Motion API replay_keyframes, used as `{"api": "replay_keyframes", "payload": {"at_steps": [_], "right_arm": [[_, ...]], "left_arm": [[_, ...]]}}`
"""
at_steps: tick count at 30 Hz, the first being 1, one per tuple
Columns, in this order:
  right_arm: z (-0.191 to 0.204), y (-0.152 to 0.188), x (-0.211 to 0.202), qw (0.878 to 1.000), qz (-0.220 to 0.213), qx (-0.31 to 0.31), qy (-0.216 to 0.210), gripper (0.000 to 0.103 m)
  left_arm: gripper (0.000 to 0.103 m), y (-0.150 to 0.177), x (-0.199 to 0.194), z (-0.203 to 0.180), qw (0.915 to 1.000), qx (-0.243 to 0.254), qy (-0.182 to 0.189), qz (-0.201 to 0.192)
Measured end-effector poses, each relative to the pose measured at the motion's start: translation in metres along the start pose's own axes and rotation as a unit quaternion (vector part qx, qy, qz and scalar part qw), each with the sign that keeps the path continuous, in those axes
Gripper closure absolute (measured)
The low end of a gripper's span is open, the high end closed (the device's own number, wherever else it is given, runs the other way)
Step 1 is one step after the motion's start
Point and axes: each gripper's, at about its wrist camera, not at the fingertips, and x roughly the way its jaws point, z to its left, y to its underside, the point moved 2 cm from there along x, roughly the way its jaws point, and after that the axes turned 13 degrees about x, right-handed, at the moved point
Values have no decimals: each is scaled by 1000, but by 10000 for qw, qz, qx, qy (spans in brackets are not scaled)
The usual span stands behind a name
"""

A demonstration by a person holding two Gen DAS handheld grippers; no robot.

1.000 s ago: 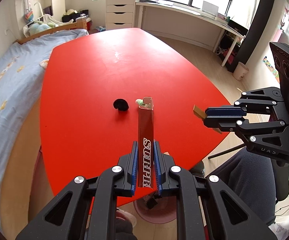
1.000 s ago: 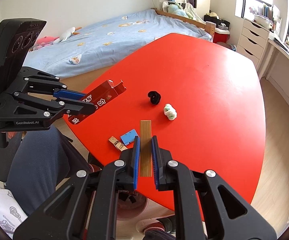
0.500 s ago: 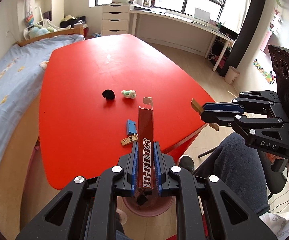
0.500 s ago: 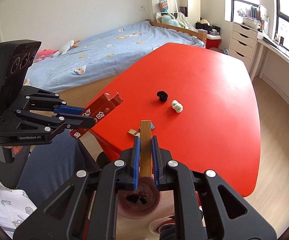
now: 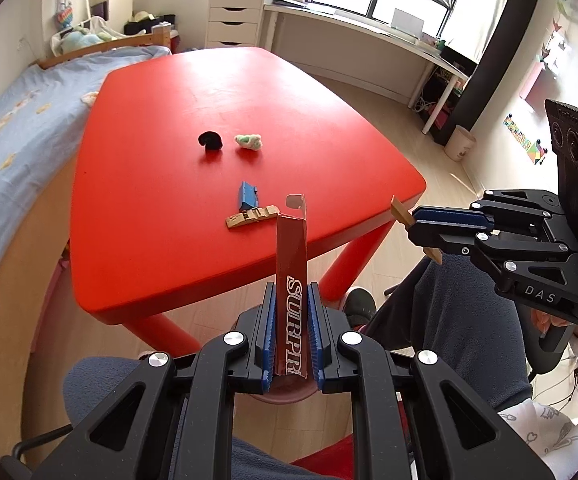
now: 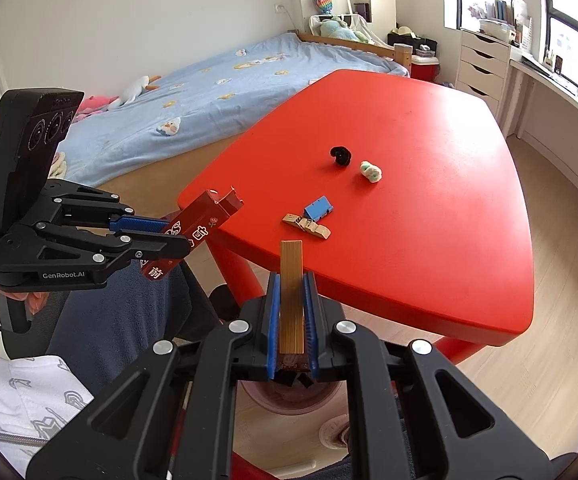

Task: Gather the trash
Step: 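Carry the wooden stick and red strip down over the pink bin, then open both tools to drop the stick and strip into the bin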

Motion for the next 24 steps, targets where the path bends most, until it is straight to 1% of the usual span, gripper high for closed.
{"api": "replay_keyframes", "payload": {"at_steps": [6,16,17,18,19,20,21,22,23,24], "right_arm": [[0,12,1,9999,95,77,-36,92],[1,9,3,9997,106,130,-169,92],[2,9,3,9997,101,128,-186,91],[2,9,3,9997,112,126,-182,86],[2,9,4,9997,118,126,-144,77],[0,10,4,9998,99,129,-109,53],[0,10,4,9998,69,143,-90,35],[-1,10,3,9998,33,156,-88,30],[-1,10,3,9998,19,157,-76,22],[-2,10,3,9999,15,152,-32,11]], "left_arm": [[88,8,2,-5,9999,12,103,70],[88,8,3,-9,9998,51,171,67],[87,8,3,-9,9998,54,163,63],[85,8,3,-9,9999,54,152,58],[83,8,5,-7,9999,47,135,80],[67,8,6,-5,9999,28,89,96],[43,9,6,-3,10000,-7,44,80],[33,9,5,-1,10000,-53,37,31],[14,9,3,0,9999,-102,37,-25],[10,9,1,2,9999,-139,-16,-93]]}}
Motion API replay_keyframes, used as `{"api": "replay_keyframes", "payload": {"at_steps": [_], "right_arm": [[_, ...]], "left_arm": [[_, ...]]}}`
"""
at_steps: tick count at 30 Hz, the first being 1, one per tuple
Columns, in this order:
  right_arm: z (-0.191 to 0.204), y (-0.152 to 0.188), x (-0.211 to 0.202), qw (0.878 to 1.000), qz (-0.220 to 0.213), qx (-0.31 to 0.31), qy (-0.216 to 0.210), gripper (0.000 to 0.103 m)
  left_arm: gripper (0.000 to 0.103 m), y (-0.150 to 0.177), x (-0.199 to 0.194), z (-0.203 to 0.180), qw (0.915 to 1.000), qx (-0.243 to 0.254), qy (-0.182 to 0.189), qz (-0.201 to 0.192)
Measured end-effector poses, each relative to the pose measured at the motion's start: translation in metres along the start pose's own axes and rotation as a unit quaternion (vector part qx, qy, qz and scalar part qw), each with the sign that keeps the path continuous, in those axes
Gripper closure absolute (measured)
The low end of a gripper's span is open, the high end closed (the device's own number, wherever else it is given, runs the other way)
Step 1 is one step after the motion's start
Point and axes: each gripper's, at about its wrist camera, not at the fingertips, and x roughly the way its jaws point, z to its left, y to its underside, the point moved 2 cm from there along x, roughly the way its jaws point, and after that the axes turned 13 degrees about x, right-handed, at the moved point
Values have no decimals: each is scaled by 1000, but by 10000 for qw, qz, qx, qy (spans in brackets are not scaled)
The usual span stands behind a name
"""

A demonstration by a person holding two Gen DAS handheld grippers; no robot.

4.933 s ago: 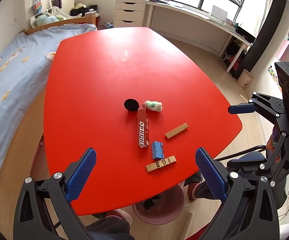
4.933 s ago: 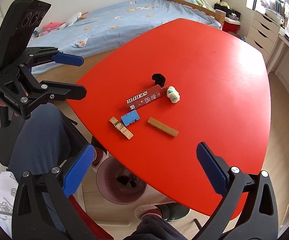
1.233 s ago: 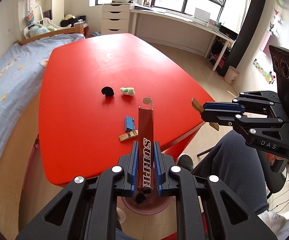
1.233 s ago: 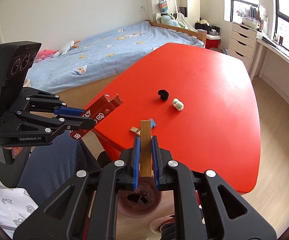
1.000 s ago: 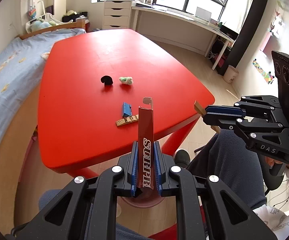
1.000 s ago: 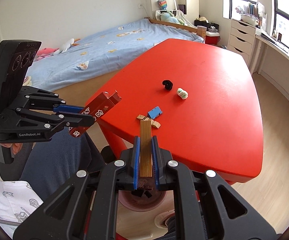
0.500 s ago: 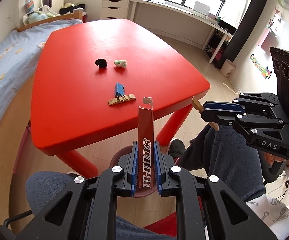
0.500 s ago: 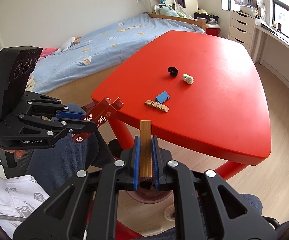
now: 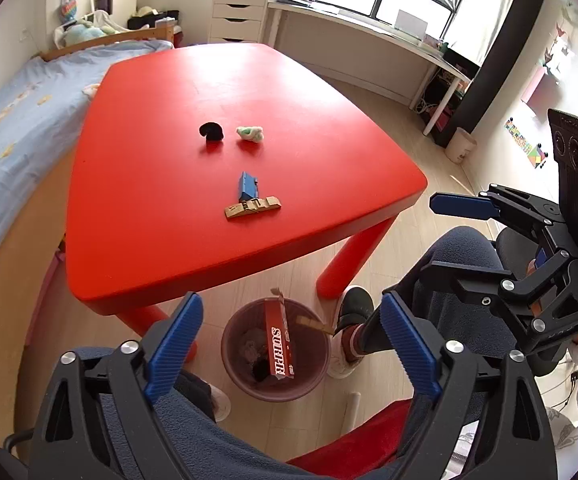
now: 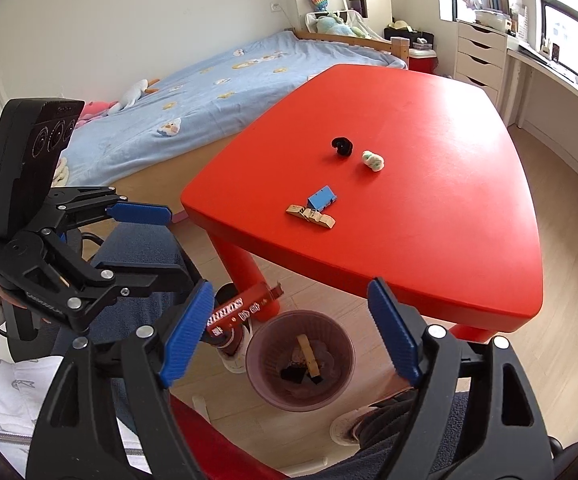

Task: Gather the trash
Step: 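Open both tools to drop the stick and strip into the bin, then move both open tools back over the red table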

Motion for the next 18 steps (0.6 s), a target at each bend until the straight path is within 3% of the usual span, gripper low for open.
{"api": "replay_keyframes", "payload": {"at_steps": [8,18], "right_arm": [[-4,0,4,9998,91,148,30,3],[-7,-2,3,9995,149,288,-19,3]], "left_arm": [[8,1,1,9,9995,-80,-300,47],[8,-1,0,10,9995,-88,-301,0]]}}
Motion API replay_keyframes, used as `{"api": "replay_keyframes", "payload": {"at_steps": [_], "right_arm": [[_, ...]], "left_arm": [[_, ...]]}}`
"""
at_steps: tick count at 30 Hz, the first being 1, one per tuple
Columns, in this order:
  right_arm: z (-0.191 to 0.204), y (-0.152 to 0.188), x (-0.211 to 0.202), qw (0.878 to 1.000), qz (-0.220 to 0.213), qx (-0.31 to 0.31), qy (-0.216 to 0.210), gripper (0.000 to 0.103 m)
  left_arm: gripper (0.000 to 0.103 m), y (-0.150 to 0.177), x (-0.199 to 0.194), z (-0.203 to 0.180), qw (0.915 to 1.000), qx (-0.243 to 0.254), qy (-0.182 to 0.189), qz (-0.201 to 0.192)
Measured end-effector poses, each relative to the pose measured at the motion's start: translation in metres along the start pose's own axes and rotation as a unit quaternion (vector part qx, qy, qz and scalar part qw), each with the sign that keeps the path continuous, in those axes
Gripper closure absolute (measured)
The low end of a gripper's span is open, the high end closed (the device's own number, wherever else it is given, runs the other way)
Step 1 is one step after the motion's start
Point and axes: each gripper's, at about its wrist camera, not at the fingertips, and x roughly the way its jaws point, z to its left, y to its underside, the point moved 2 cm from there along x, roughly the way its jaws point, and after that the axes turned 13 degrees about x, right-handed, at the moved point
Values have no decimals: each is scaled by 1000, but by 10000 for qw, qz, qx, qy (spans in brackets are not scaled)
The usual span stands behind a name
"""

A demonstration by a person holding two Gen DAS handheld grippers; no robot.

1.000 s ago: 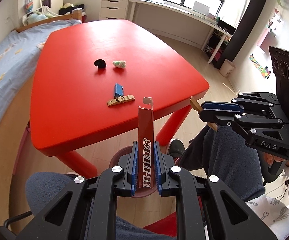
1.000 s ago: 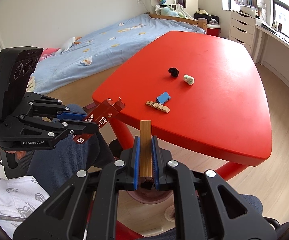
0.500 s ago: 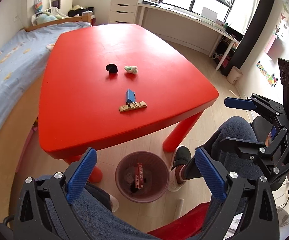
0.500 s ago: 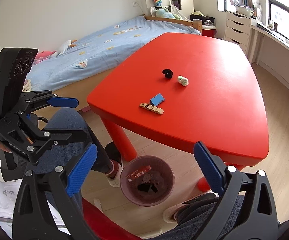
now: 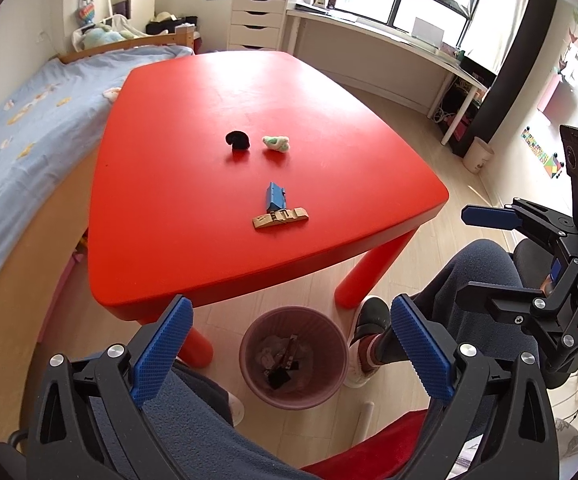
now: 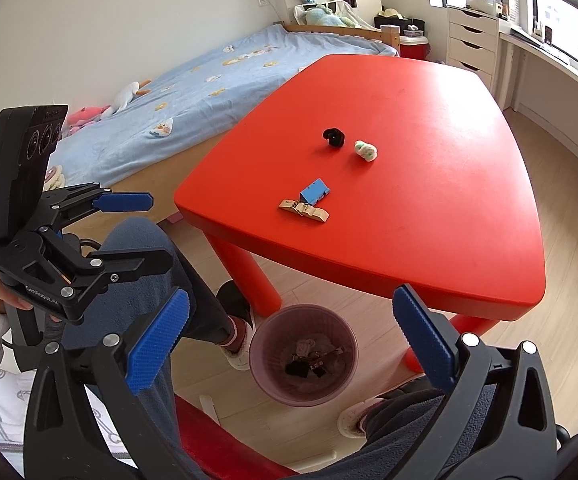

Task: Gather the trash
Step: 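Move both open tools back over the red table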

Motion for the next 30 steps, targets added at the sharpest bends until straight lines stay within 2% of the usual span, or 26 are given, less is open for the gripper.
{"api": "replay_keyframes", "payload": {"at_steps": [17,30], "right_arm": [[-10,-14,2,9999,-62,-10,86,3],[-18,-86,18,9984,-130,-531,172,3]], "left_arm": [[8,-12,2,20,9997,-232,7,-53],[8,-62,11,58,9995,-157,-119,-230]]}}
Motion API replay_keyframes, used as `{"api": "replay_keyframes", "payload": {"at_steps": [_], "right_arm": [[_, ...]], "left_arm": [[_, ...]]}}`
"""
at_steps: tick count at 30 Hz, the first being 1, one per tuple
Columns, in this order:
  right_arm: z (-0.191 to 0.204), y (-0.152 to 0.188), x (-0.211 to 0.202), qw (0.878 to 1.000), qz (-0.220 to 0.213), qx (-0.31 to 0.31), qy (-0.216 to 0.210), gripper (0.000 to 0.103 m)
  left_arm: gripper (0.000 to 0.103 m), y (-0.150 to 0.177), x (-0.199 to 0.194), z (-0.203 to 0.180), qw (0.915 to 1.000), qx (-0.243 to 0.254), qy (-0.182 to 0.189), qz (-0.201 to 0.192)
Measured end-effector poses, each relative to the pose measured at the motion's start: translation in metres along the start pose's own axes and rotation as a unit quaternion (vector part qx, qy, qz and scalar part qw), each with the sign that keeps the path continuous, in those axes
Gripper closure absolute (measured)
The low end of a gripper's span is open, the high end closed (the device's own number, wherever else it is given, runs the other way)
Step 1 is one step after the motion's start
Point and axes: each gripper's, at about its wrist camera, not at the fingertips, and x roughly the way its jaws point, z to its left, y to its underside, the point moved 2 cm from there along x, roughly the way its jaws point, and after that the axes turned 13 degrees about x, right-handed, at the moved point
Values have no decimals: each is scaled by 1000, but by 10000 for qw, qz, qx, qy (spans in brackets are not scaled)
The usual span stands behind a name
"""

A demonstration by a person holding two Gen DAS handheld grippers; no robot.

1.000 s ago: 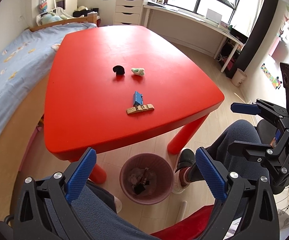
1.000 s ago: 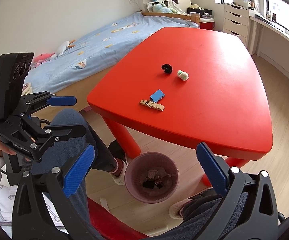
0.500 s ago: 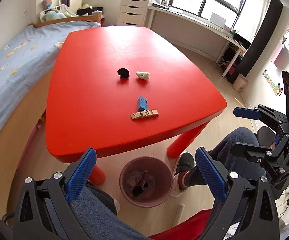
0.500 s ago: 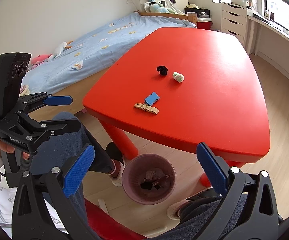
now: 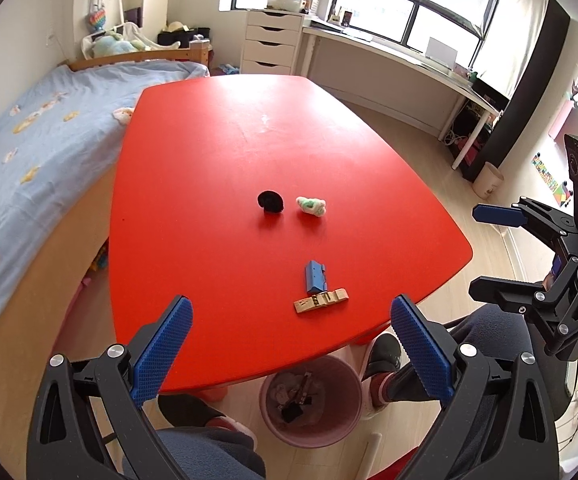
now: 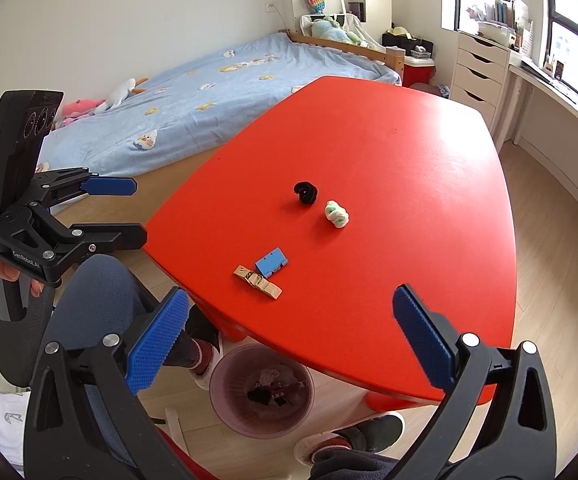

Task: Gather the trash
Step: 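Move both open tools back over the red table, then grasp the white sock bundle with the right tool while the left tool grasps the black glove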

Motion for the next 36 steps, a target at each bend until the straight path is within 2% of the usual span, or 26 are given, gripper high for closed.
{"api": "replay_keyframes", "payload": {"at_steps": [9,17,31,36], "right_arm": [[-12,-41,40,9992,256,-315,4,3],[-23,-67,87,9971,618,-447,-42,3],[-34,-73,156,9917,1141,-596,25,3],[-37,-72,170,9897,1282,-629,77,17]], "left_arm": [[8,-38,29,25,9999,-70,-10,143],[8,-64,73,33,9987,-32,77,502],[8,-69,150,45,9921,-114,146,1238],[8,-69,164,43,9910,-70,156,1327]]}}
